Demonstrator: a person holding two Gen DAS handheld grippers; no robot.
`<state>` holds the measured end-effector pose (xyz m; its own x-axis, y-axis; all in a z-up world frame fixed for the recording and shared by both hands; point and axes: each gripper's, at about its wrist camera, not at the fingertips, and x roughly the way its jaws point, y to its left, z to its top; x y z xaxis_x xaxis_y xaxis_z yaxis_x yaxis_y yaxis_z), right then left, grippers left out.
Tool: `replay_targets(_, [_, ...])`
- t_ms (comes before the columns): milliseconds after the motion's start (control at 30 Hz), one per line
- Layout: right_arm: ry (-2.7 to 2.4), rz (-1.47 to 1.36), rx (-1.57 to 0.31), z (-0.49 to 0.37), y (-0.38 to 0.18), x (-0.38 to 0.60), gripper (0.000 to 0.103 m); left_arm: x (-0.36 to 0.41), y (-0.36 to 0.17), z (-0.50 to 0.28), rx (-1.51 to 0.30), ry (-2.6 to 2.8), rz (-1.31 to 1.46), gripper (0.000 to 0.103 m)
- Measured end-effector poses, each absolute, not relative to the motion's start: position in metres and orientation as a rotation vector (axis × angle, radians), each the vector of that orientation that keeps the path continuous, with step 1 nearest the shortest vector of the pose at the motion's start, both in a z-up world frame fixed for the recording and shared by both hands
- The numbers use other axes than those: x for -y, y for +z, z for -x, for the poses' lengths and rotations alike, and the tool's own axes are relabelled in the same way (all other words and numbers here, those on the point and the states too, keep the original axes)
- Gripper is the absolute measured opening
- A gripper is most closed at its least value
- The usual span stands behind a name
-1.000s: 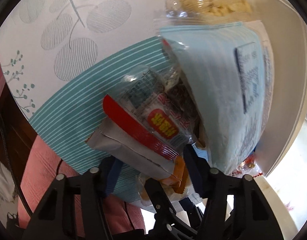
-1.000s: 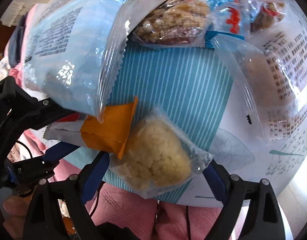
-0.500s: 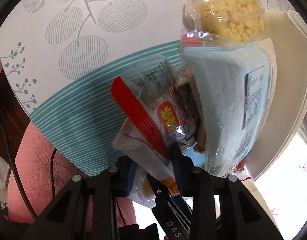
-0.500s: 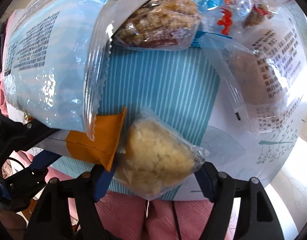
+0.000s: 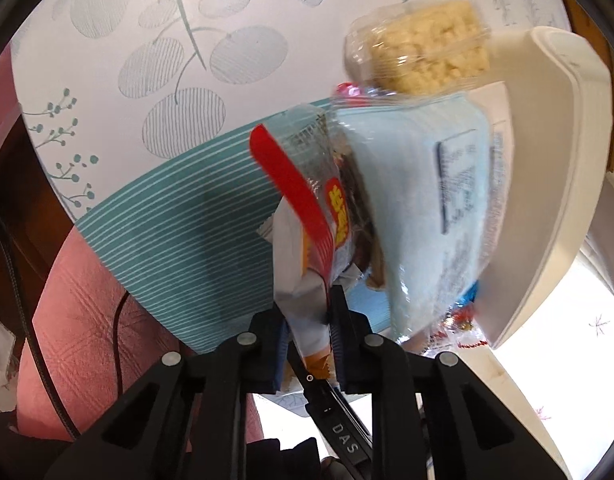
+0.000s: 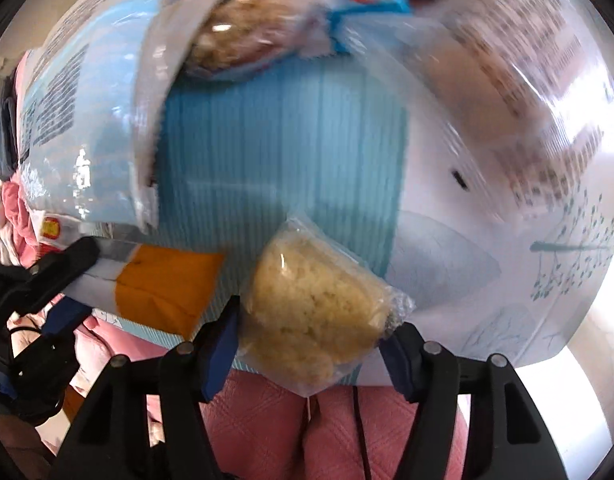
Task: Organize snacks
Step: 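Grasp the orange-and-white bar with the left tool while the right tool grasps the cracker bag, then carry both snacks over the white tray and release them inside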
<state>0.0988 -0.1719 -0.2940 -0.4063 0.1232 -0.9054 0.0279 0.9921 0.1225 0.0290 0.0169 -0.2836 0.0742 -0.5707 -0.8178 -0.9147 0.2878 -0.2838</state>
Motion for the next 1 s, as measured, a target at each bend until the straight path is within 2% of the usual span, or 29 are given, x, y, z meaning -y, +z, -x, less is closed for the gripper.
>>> replay_targets(233, [0.061, -0.225, -1.986, -0.099, -0.29, 0.211, 0.064, -0.012, -0.257, -0.021, -1.55, 0.449, 1.383, 0.016])
replay_targets(533, [0.14, -0.249, -1.887, -0.095, -0.263, 0.248, 0.064, 0.007, -0.21, -0.008, -1.493, 0.363, 1.338, 0.016])
replay_targets(1000, [0.249, -0.235, -1.622, -0.087, -0.179, 0.291, 0.064, 0.043, -0.119, -0.027, -1.377, 0.226, 1.033, 0.016])
